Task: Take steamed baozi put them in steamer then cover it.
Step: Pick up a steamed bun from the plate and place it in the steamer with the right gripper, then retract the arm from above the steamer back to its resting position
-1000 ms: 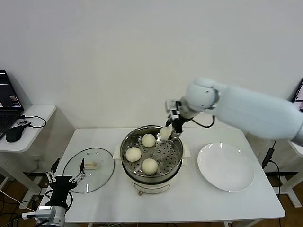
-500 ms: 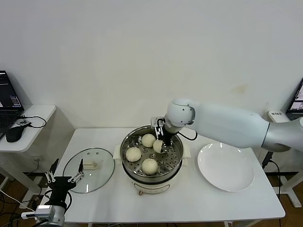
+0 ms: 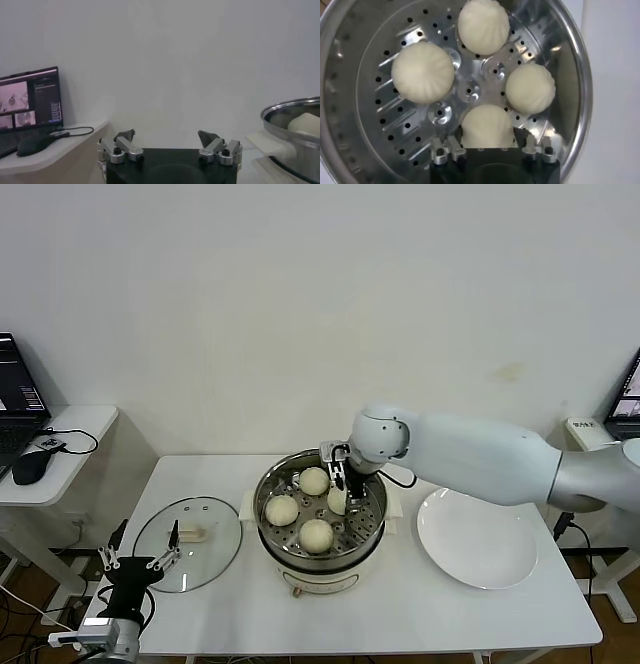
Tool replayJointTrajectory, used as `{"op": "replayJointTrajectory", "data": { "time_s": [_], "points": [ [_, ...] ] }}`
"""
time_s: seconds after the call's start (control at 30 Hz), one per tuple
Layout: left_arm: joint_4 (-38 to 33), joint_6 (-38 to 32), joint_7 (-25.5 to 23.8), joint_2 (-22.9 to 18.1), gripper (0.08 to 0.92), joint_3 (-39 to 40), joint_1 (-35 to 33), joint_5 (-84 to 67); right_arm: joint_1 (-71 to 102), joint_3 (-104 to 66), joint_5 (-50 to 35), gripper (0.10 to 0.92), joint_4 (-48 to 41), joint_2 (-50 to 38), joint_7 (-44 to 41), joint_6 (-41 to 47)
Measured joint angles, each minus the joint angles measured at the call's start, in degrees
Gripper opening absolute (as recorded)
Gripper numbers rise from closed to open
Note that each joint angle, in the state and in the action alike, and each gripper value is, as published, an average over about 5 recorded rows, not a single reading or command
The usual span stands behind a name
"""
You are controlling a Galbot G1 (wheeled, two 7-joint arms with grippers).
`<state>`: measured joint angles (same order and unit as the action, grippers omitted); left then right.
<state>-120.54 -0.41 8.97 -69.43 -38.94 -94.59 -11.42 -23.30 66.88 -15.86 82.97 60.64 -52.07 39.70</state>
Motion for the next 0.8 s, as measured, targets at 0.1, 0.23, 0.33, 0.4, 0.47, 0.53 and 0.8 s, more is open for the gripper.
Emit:
{"op": "replayJointTrajectory", "data": {
  "time_s": [0.1,0.23,0.33,0.4,0.47,0.53,0.8],
  "points": [
    [0.0,0.0,0.0,0.1,0.823,-0.1,0.1,0.0,-0.5,-1.0,-0.5,0.819,1.4,-1.3,0.4,0.4],
    [0.2,0.1,0.1,0.3,0.823,-0.1,0.3,-0.1,-0.5,-3.3,-2.4,0.822,4.5,-4.3,2.6,0.9],
    [0.5,0.3,0.3,0.5,0.823,-0.1,0.6,-0.1,0.4,-5.6,-4.9,0.823,7.8,-7.7,6.3,0.9],
    [0.6,0.6,0.4,0.6,0.823,0.0,0.8,0.0,1.9,-7.7,-6.9,0.823,10.2,-10.5,9.7,0.7],
    [0.8,0.9,0.6,0.7,0.823,0.1,1.0,0.2,4.3,-10.5,-8.5,0.823,12.8,-13.7,13.8,-0.1],
    [1.0,1.2,0.8,0.8,0.823,0.2,1.2,0.7,8.0,-14.3,-9.9,0.823,15.5,-17.0,18.3,-1.5],
    [2.9,1.7,1.5,0.9,0.823,1.0,1.9,4.5,33.8,-39.3,-11.7,0.823,24.5,-25.3,33.6,-11.7]
  ]
}}
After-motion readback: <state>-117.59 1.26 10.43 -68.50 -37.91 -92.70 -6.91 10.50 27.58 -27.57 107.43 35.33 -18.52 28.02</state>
